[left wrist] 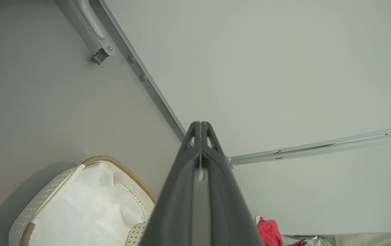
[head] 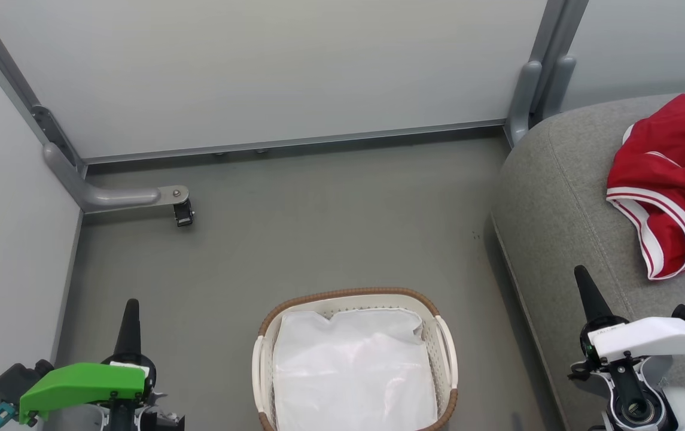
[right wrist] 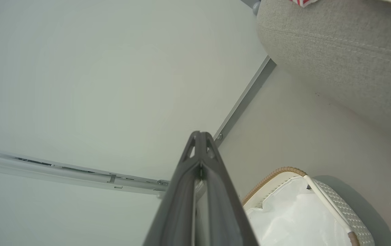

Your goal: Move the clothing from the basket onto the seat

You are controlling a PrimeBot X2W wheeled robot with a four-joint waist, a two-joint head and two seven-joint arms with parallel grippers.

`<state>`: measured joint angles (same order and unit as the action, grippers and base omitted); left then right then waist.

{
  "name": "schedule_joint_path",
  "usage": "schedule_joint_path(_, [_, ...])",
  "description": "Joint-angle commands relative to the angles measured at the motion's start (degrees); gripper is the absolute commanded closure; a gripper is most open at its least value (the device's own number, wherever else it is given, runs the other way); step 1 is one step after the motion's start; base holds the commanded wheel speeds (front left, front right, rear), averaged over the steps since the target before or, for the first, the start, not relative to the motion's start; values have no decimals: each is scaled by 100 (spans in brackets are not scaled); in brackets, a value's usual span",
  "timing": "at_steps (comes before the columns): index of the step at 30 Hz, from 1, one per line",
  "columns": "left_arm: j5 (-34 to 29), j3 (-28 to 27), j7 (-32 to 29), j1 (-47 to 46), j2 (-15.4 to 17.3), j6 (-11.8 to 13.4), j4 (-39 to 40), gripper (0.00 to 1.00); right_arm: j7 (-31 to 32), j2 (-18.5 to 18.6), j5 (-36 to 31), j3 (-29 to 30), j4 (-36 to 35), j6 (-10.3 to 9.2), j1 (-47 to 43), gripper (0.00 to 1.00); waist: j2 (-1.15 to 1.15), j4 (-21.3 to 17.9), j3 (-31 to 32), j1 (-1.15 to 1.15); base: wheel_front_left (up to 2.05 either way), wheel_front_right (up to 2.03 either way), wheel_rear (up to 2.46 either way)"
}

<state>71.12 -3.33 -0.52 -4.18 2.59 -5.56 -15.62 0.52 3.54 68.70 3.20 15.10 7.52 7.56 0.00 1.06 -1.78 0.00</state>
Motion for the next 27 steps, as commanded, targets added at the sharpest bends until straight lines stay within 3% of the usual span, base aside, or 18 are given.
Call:
schedule_joint_path(1, [133, -33, -40, -158, 34, -47, 57, 100, 47, 11, 162, 39, -68, -3, -37, 100, 0, -3, 5, 0, 0, 0, 0])
schedule_joint_path(27, [1281, -203, -363, -213, 41, -139, 125, 100, 369, -29, 1429, 218, -98, -2, -110, 100, 0, -57, 85, 0, 0, 0, 0])
